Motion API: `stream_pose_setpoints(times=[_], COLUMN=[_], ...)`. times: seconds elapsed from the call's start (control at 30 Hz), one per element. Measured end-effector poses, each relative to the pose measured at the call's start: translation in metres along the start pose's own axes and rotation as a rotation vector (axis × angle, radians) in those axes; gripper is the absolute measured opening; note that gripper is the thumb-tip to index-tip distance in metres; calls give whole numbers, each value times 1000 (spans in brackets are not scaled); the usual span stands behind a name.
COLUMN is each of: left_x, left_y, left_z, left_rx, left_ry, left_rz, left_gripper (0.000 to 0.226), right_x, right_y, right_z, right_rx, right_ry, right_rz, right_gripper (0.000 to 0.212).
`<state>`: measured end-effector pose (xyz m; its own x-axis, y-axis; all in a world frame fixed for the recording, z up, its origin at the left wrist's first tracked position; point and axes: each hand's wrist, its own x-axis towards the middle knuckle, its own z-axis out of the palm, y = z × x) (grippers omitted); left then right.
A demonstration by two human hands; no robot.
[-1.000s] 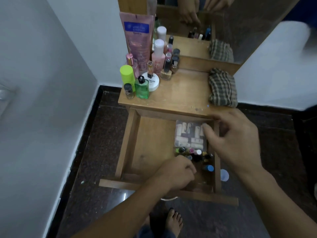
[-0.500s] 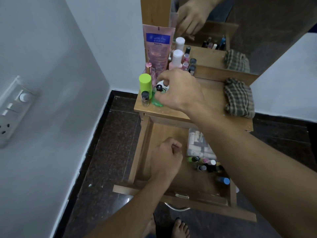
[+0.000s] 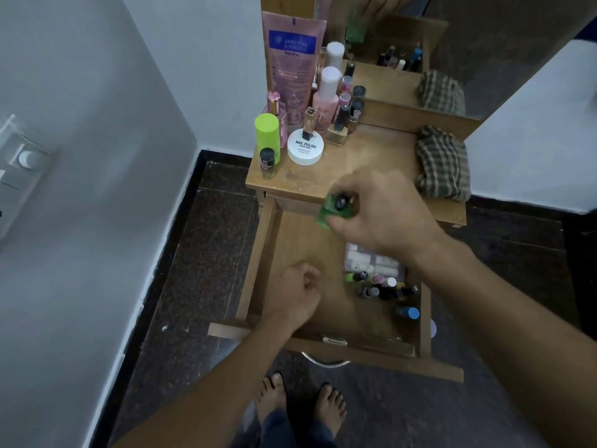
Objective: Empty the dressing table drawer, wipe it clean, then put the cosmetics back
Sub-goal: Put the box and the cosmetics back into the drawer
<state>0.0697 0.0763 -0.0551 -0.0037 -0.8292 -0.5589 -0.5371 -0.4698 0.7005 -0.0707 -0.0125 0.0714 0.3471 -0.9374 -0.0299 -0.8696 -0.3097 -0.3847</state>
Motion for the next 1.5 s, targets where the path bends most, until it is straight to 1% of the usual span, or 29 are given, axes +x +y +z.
stream_pose_setpoints(times=[0.07, 0.13, 0.2, 0.27, 0.37, 0.47, 0.7, 0.9, 1.0, 1.07, 1.13, 1.17, 1.23, 1.3, 1.33, 1.4, 1.5], left_x=[-2, -2, -1, -1, 1, 2, 5, 6, 5, 5, 6, 7, 8, 9, 9, 8, 11], left_y=[-3, -2, 2, 5, 5, 4, 5, 5, 4, 4, 4, 4, 4, 2, 2, 2, 0], left_z=[-2, -2, 0, 2, 7, 13, 22, 22, 20, 18, 16, 16, 15, 14, 13, 10, 9], left_rx=[-149, -251, -331, -377, -373, -320, -236, -232, -233, -228, -232, -235, -236, -224, -211, -192, -166], left_ry=[-117, -188, -218, -225, -201, -176, -208, -210, -216, -229, -222, -202, -152, -117, -106, -80, -75], left_rz=[-110, -224, -295, -329, -352, -347, -318, -311, -312, -303, -293, -301, -326, -329, -325, -323, -317], left_gripper=[24, 25, 24, 21, 25, 28, 31, 29, 29, 27, 27, 27, 26, 25, 25, 26, 28], right_x=[-31, -58, -80, -94, -103, -102, -99, -98, -95, -86, -66, -50, -11, 28, 44, 68, 85], right_y=[3, 5, 8, 12, 22, 32, 40, 40, 34, 27, 14, 5, -15, -37, -48, -63, -72], right_z=[8, 20, 35, 49, 71, 89, 108, 106, 96, 83, 64, 54, 40, 33, 32, 34, 46], right_rx=[-27, -64, -113, -168, -263, -305, -349, -315, -318, -276, -145, -70, 53, 98, 110, 103, 52], right_ry=[-72, -129, -156, -165, -173, -166, -112, -112, -160, -188, -129, -71, 80, 209, 244, 254, 197], right_rz=[16, 34, 48, 43, 10, -28, -65, -71, -59, -49, -32, -11, 46, 108, 134, 161, 185], right_gripper=[21, 21, 22, 22, 21, 23, 26, 29, 30, 38, 48, 48, 40, 35, 34, 33, 27])
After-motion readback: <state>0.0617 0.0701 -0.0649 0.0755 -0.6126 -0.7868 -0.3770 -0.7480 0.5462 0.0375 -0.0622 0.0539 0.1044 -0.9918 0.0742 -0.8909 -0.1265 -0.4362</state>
